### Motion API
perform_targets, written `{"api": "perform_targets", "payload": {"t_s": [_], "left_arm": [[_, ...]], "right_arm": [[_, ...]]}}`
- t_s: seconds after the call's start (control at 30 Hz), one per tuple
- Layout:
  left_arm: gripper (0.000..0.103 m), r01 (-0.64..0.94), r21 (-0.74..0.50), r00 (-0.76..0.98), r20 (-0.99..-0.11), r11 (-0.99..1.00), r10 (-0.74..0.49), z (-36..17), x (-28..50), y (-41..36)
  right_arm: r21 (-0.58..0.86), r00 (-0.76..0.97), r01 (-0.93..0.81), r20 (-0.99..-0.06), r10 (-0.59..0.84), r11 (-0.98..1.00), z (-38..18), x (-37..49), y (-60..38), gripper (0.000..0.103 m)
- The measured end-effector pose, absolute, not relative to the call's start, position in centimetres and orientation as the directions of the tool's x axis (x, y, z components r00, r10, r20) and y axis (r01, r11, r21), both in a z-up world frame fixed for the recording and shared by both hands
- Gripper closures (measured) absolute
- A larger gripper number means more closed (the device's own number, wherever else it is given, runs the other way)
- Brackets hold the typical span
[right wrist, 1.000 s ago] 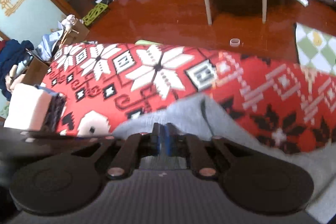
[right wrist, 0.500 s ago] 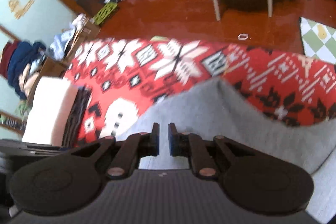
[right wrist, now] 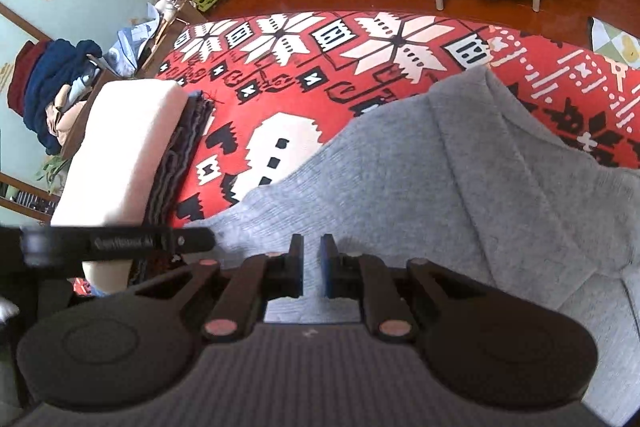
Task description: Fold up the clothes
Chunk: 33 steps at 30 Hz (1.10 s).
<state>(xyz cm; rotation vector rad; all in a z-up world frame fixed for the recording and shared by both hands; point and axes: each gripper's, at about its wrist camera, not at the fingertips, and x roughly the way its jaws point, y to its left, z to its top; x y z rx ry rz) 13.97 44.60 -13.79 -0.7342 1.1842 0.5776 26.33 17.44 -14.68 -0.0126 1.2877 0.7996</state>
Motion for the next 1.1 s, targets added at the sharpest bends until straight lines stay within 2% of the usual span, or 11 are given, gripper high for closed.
{"api": "perform_targets", "payload": {"t_s": [0.1,0.17,0.23,0.27,0.33,0.37,0.5,0.7,0.97,1.1], "left_arm": [[0.052,-0.741,-0.202,0.282,-0.959,0.640,0.024,-13.7,14.3,44.4],[0.063,-0.732,-0.169,0.258,-0.965,0.660,0.040,-14.2,14.7,44.2],[0.068,-0.715,-0.145,0.253,-0.966,0.684,0.059,-14.5,15.0,43.9],[0.080,-0.704,-0.131,0.253,-0.965,0.698,0.075,-14.5,15.1,43.7],[0.097,-0.666,-0.064,0.237,-0.963,0.743,0.129,-14.7,15.2,43.0],[0.098,-0.651,-0.043,0.238,-0.960,0.758,0.150,-14.7,15.3,42.7],[0.098,-0.645,0.026,0.250,-0.937,0.763,0.243,-13.8,14.8,42.5],[0.098,-0.639,0.058,0.223,-0.940,0.767,0.257,-14.9,14.6,42.9],[0.084,-0.676,0.012,0.216,-0.953,0.737,0.214,-14.1,13.7,43.2],[0.077,-0.703,-0.011,0.209,-0.959,0.711,0.192,-12.8,11.7,42.7]], "right_arm": [[0.411,0.062,-0.532,-0.853,0.518,0.740,-14.5,26.5,17.6,0.092],[0.408,0.066,-0.532,-0.853,0.517,0.742,-14.4,26.5,17.7,0.092],[0.405,0.070,-0.533,-0.854,0.515,0.743,-14.4,26.6,17.8,0.092],[0.403,0.072,-0.533,-0.854,0.515,0.744,-14.4,26.6,17.9,0.092],[0.398,0.075,-0.535,-0.856,0.511,0.745,-14.5,26.7,18.0,0.092],[0.395,0.076,-0.536,-0.858,0.509,0.746,-14.5,26.7,18.1,0.092],[0.381,0.085,-0.542,-0.862,0.500,0.749,-14.9,27.0,18.4,0.092],[0.349,0.119,-0.537,-0.870,0.479,0.768,-16.4,29.1,19.2,0.092],[0.327,0.141,-0.558,-0.868,0.476,0.762,-17.1,30.6,19.9,0.095],[0.342,0.137,-0.544,-0.865,0.482,0.767,-16.4,30.3,19.6,0.090]]}}
